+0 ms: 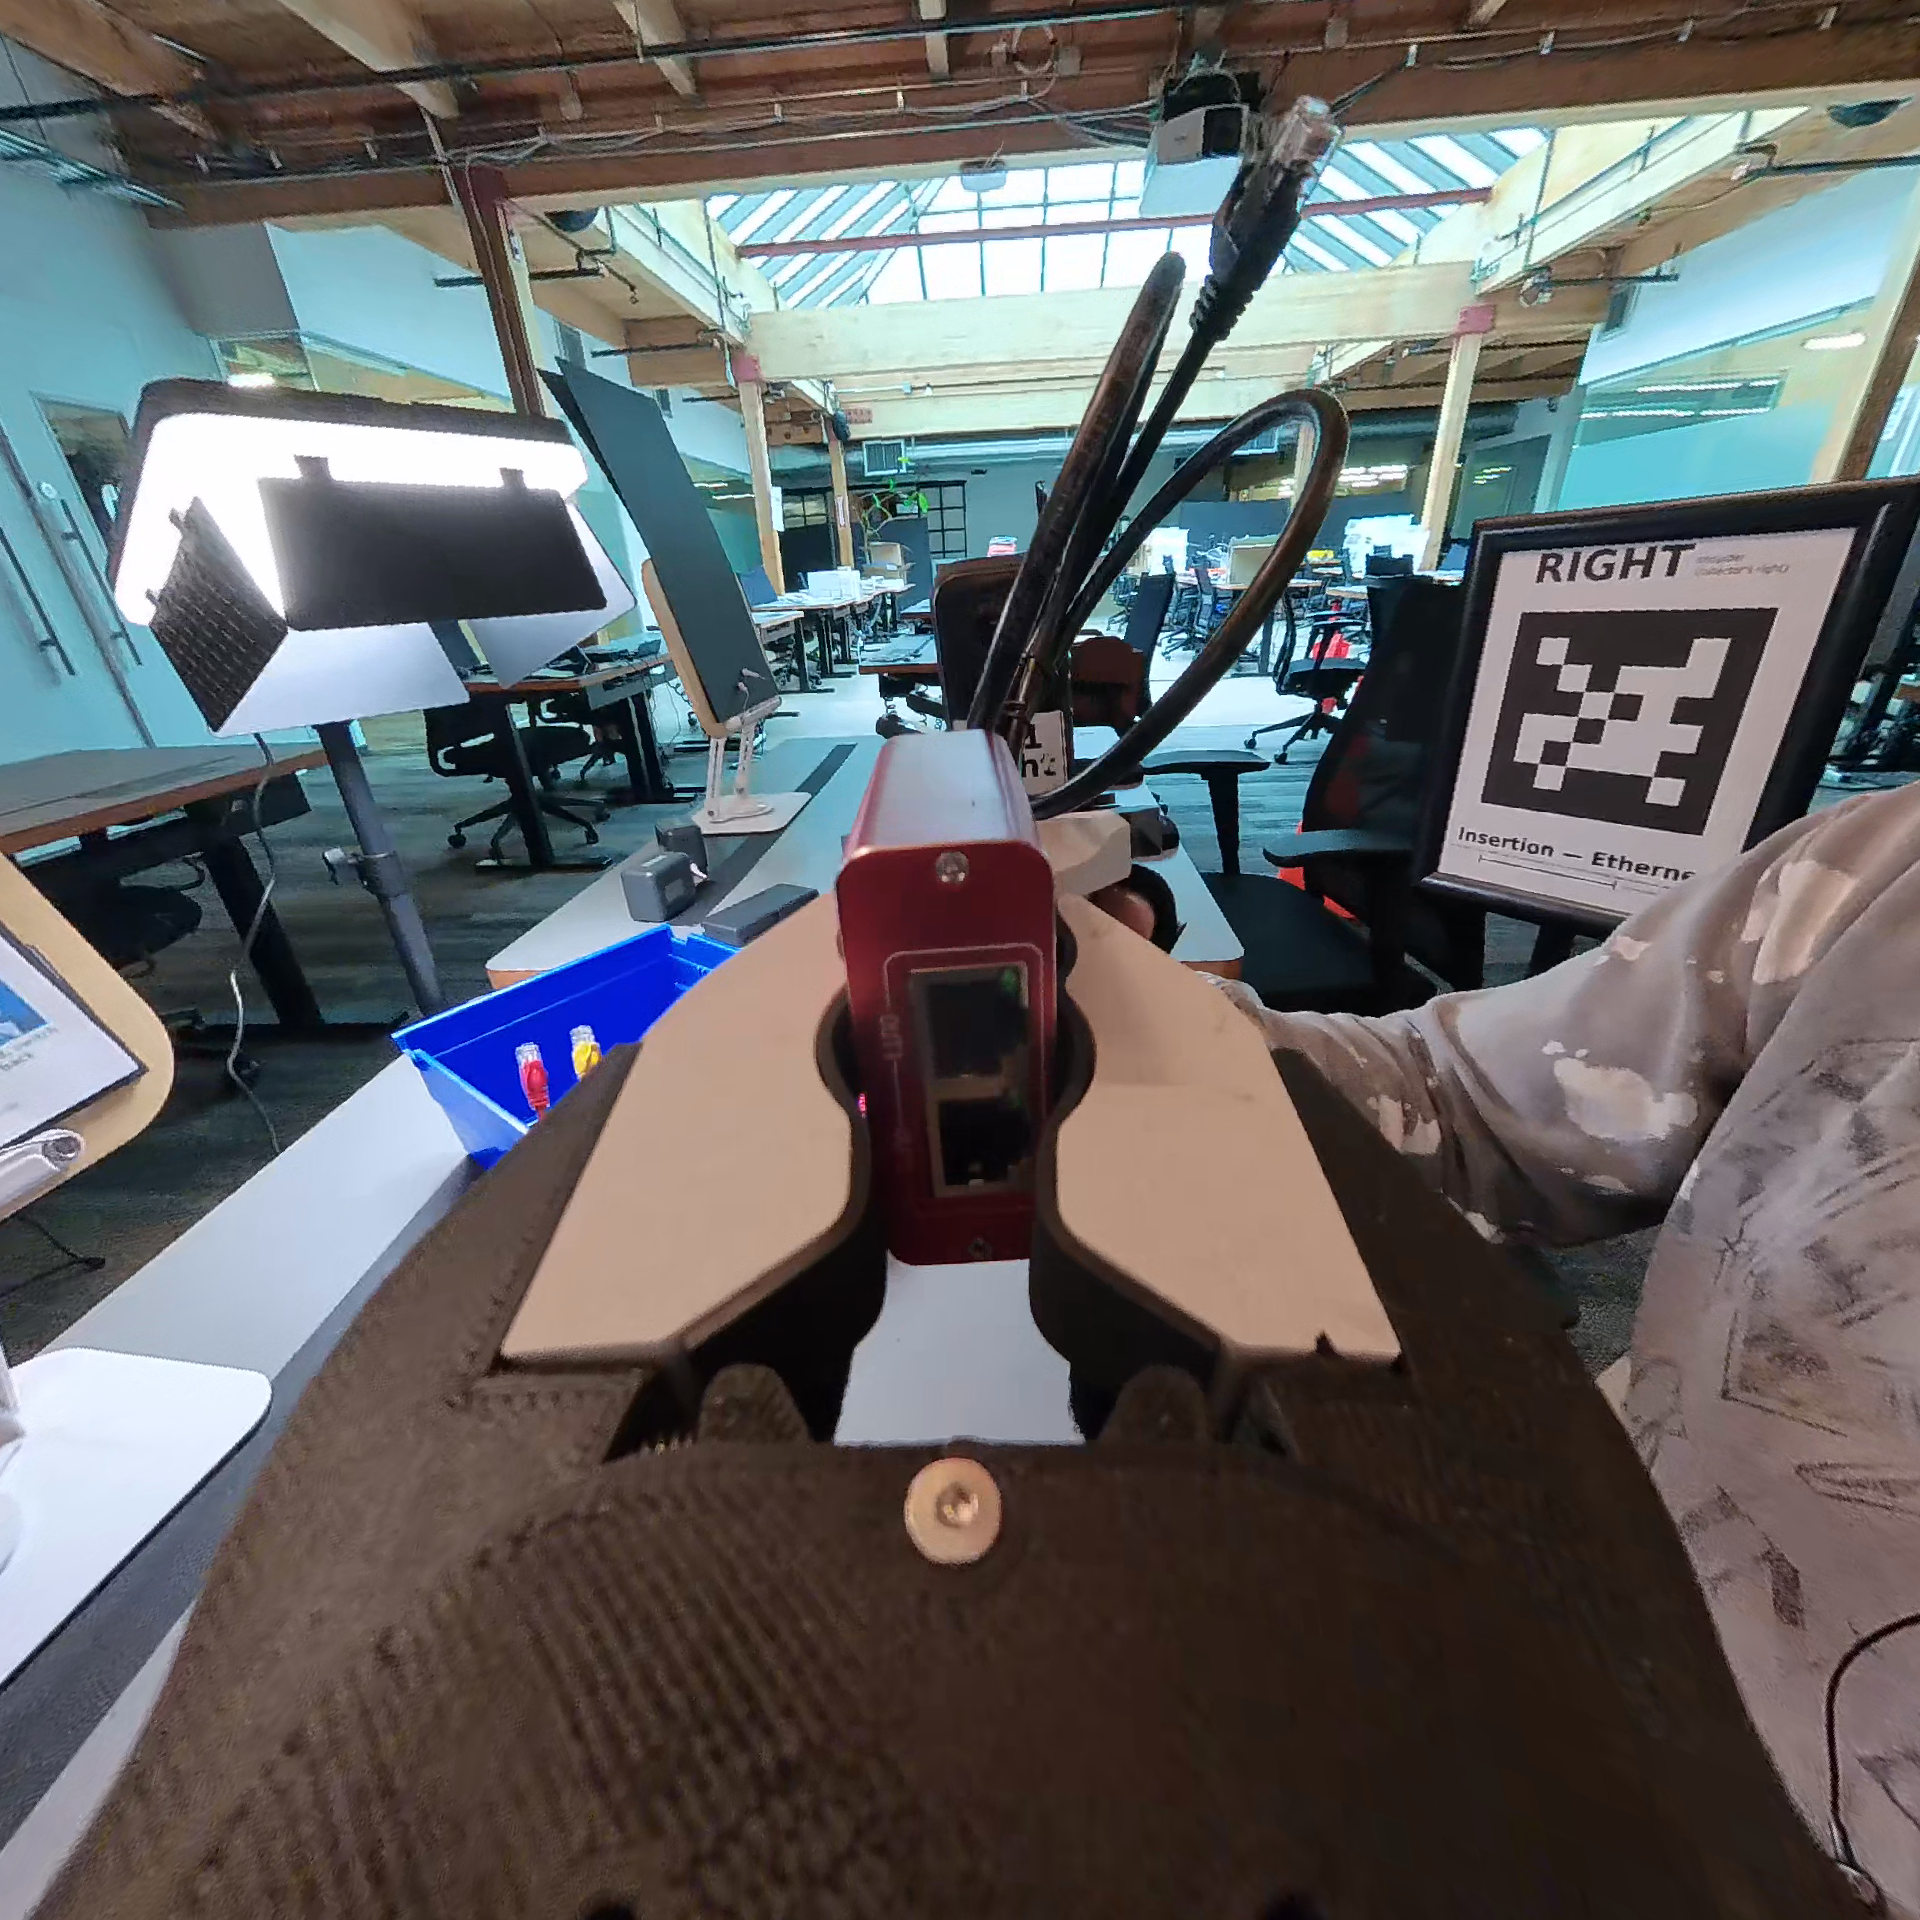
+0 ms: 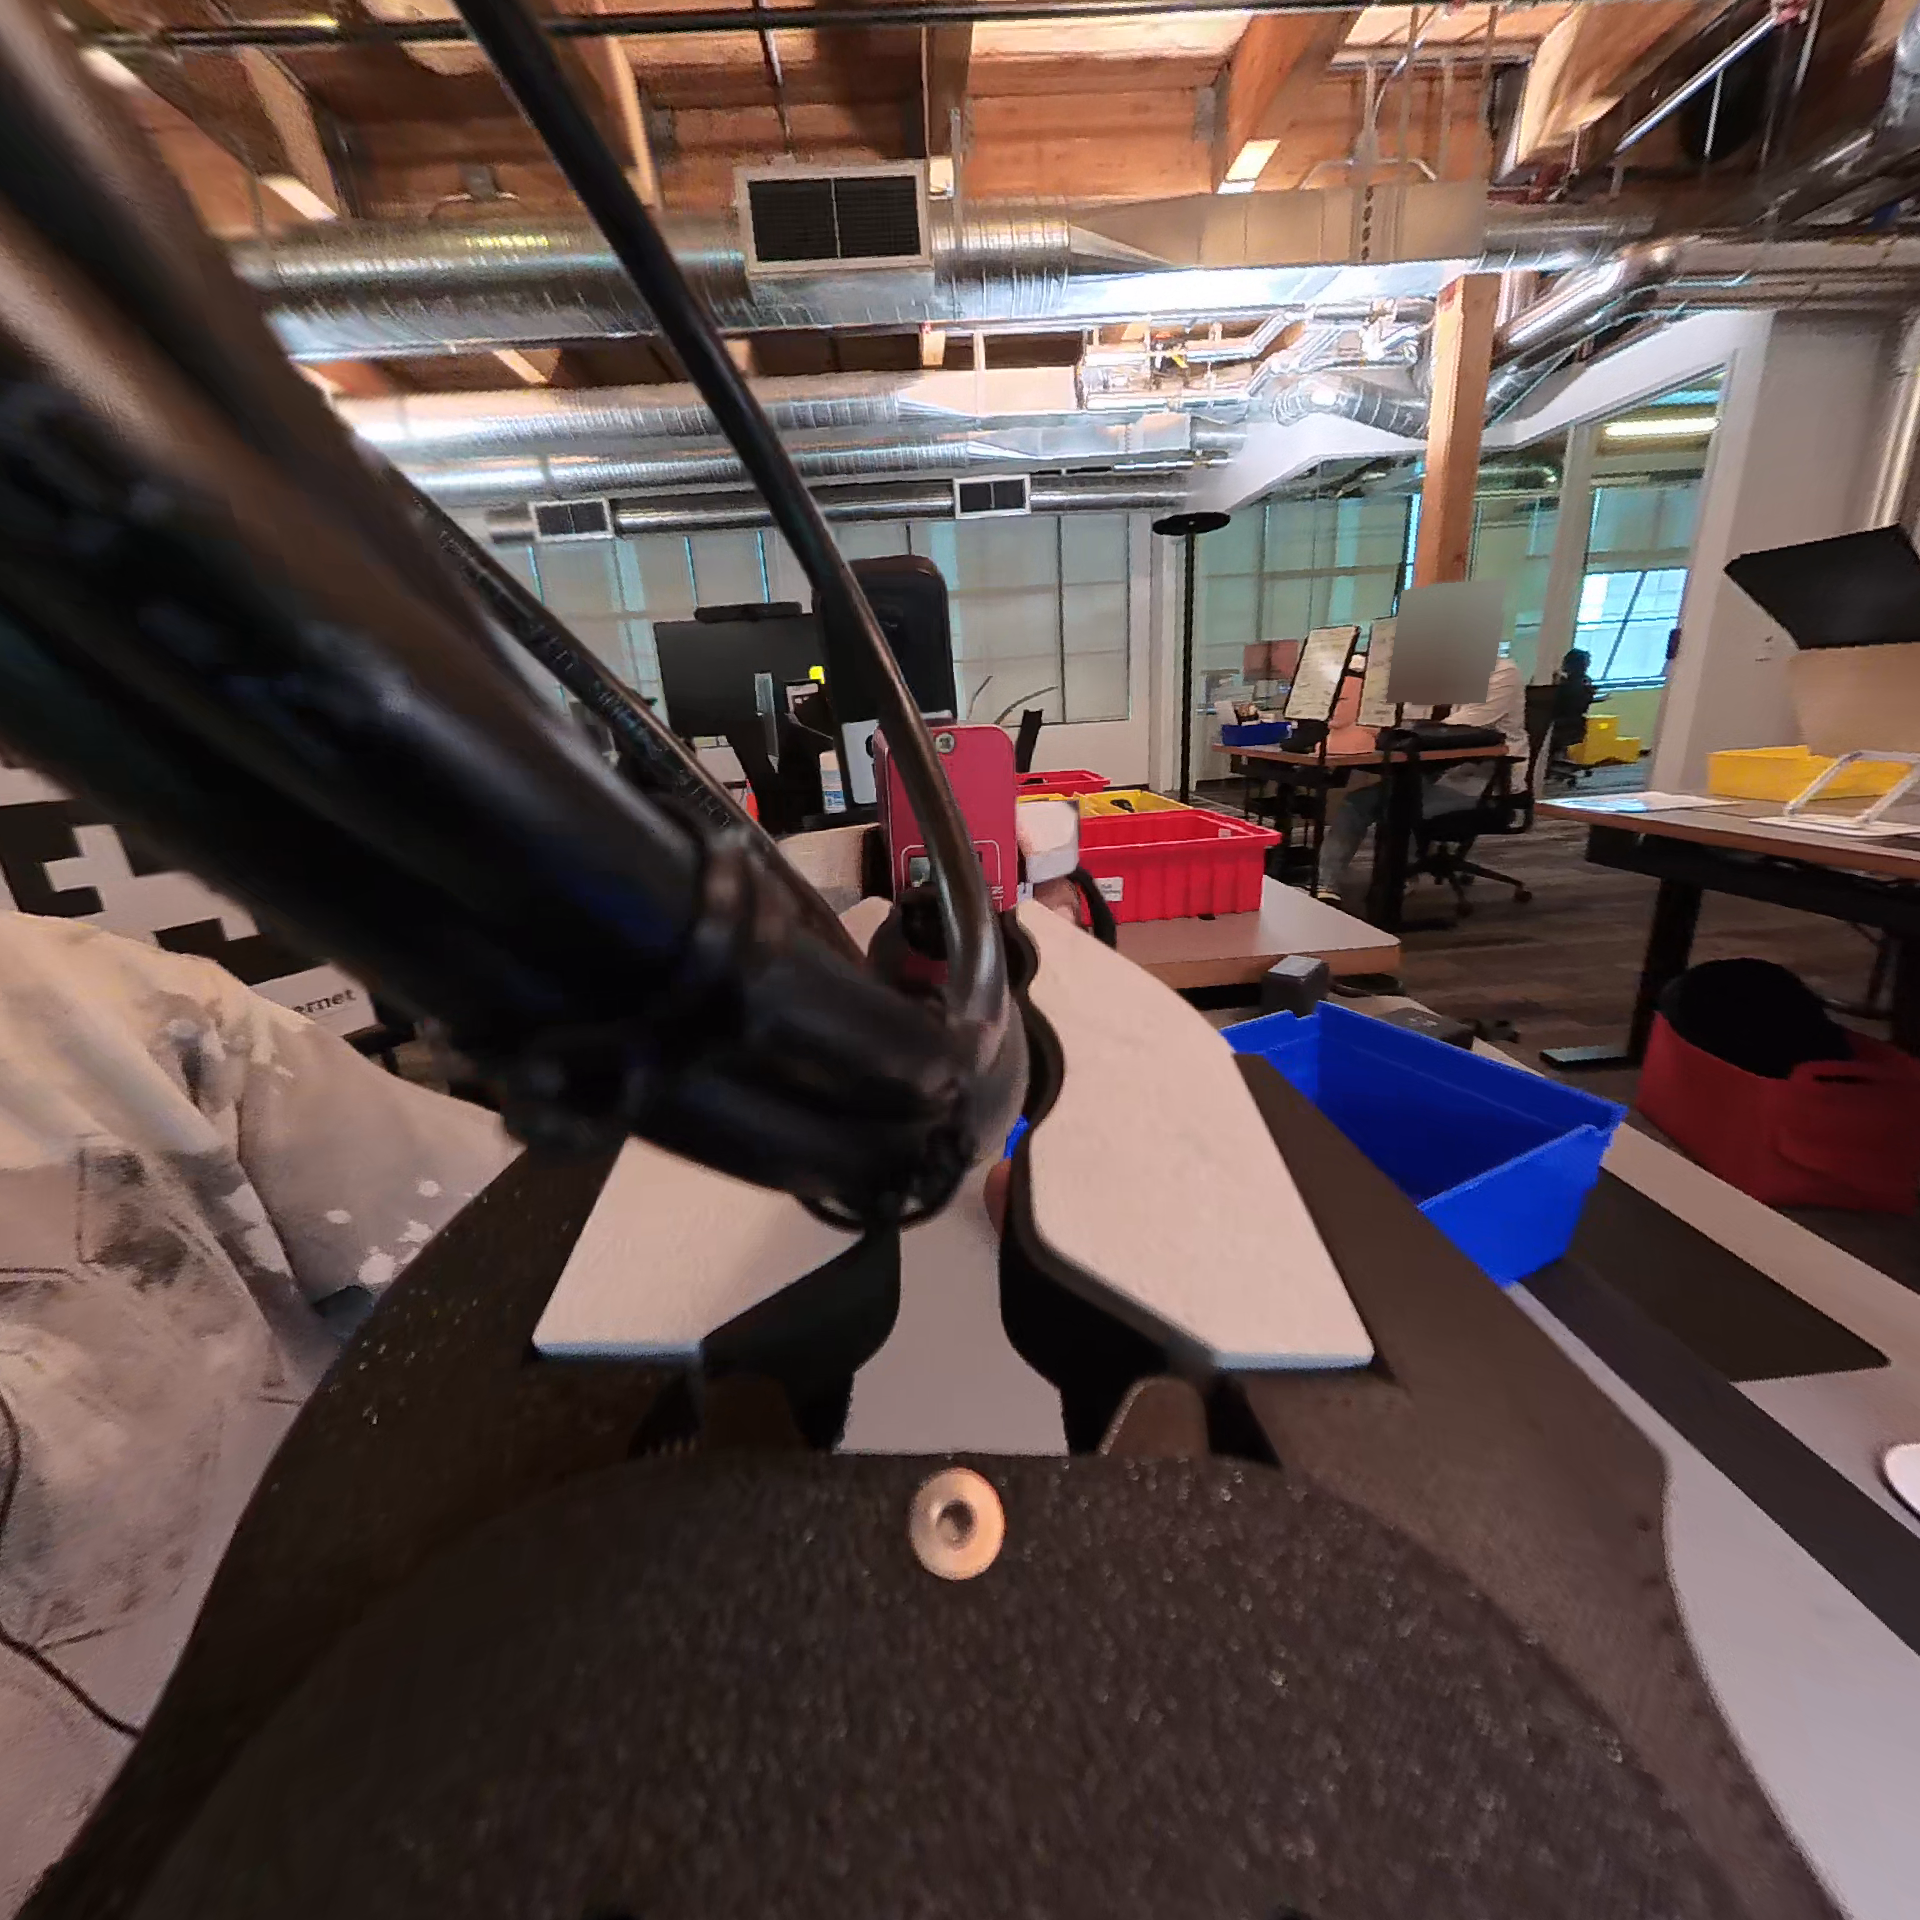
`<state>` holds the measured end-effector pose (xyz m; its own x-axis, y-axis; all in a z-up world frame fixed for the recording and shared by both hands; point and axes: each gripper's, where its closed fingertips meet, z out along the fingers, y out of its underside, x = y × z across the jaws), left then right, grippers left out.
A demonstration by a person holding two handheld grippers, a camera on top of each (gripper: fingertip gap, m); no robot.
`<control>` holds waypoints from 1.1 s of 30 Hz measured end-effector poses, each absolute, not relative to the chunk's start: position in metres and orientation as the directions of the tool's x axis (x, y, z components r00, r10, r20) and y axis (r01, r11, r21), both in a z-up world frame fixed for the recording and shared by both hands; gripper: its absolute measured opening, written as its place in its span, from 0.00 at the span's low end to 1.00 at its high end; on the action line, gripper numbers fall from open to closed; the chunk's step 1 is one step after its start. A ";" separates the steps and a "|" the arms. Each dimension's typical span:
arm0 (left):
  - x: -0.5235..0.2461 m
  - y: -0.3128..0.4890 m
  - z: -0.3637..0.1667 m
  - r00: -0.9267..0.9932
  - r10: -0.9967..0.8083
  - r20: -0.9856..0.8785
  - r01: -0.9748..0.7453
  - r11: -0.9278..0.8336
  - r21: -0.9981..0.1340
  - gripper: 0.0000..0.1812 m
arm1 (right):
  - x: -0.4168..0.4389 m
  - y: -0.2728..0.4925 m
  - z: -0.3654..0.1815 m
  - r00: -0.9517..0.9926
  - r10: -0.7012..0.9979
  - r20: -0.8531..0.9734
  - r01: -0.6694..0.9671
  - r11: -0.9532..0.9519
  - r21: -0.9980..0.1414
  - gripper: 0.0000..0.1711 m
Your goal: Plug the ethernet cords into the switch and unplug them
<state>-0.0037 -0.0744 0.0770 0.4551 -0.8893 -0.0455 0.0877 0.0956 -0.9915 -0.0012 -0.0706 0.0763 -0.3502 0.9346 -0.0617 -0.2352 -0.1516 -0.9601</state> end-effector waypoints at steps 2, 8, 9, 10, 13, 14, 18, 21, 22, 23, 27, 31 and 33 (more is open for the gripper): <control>-0.004 -0.076 0.077 0.451 -0.891 -0.044 0.078 0.089 -0.993 0.17 | -0.001 -0.072 0.076 -0.357 0.932 -0.061 -0.229 -0.151 -0.962 0.09; -0.005 -0.073 0.072 0.489 -0.868 -0.088 0.013 0.108 -0.994 0.17 | -0.004 -0.069 0.074 -0.301 0.952 -0.047 -0.223 -0.119 -0.968 0.08; -0.005 -0.073 0.073 0.498 -0.862 -0.100 0.007 0.119 -0.993 0.17 | -0.004 -0.069 0.075 -0.285 0.958 -0.044 -0.227 -0.112 -0.968 0.08; -0.006 -0.073 0.073 0.512 -0.851 -0.115 -0.005 0.131 -0.991 0.17 | -0.005 -0.068 0.075 -0.263 0.964 -0.037 -0.230 -0.100 -0.968 0.08; -0.007 -0.070 0.073 0.553 -0.817 -0.162 -0.043 0.166 -0.985 0.17 | -0.006 -0.064 0.074 -0.229 0.973 -0.034 -0.238 -0.090 -0.967 0.09; -0.007 -0.070 0.074 0.562 -0.808 -0.177 -0.049 0.180 -0.982 0.17 | -0.006 -0.064 0.074 -0.229 0.973 -0.034 -0.243 -0.091 -0.966 0.08; -0.008 -0.069 0.076 0.579 -0.784 -0.224 -0.092 0.211 -0.973 0.17 | -0.007 -0.065 0.074 -0.270 0.961 -0.058 -0.239 -0.125 -0.963 0.07; -0.009 -0.069 0.077 0.559 -0.809 -0.180 -0.040 0.191 -0.981 0.19 | -0.007 -0.065 0.074 -0.298 0.950 -0.091 -0.241 -0.167 -0.956 0.06; -0.010 -0.069 0.078 0.555 -0.814 -0.168 -0.024 0.186 -0.982 0.17 | -0.008 -0.065 0.074 -0.303 0.948 -0.101 -0.243 -0.180 -0.953 0.06; -0.010 -0.069 0.079 0.555 -0.816 -0.163 -0.015 0.186 -0.982 0.17 | -0.008 -0.065 0.075 -0.310 0.944 -0.110 -0.249 -0.192 -0.949 0.06; -0.011 -0.068 0.081 0.555 -0.818 -0.153 0.006 0.188 -0.982 0.16 | -0.008 -0.064 0.077 -0.318 0.940 -0.125 -0.263 -0.214 -0.941 0.07; -0.010 -0.066 0.082 0.562 -0.814 -0.146 0.019 0.190 -0.982 0.17 | -0.006 -0.062 0.080 -0.300 0.946 -0.124 -0.282 -0.212 -0.936 0.07; -0.009 -0.064 0.082 0.569 -0.809 -0.146 0.022 0.193 -0.981 0.17 | -0.006 -0.061 0.081 -0.300 0.946 -0.126 -0.288 -0.215 -0.933 0.07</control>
<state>-0.0091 -0.0645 0.0824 0.5694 -0.8089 -0.1462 0.0224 0.1930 -0.9809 -0.0056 -0.0607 0.0811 -0.3004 0.9455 -0.1256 -0.2876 -0.2153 -0.9332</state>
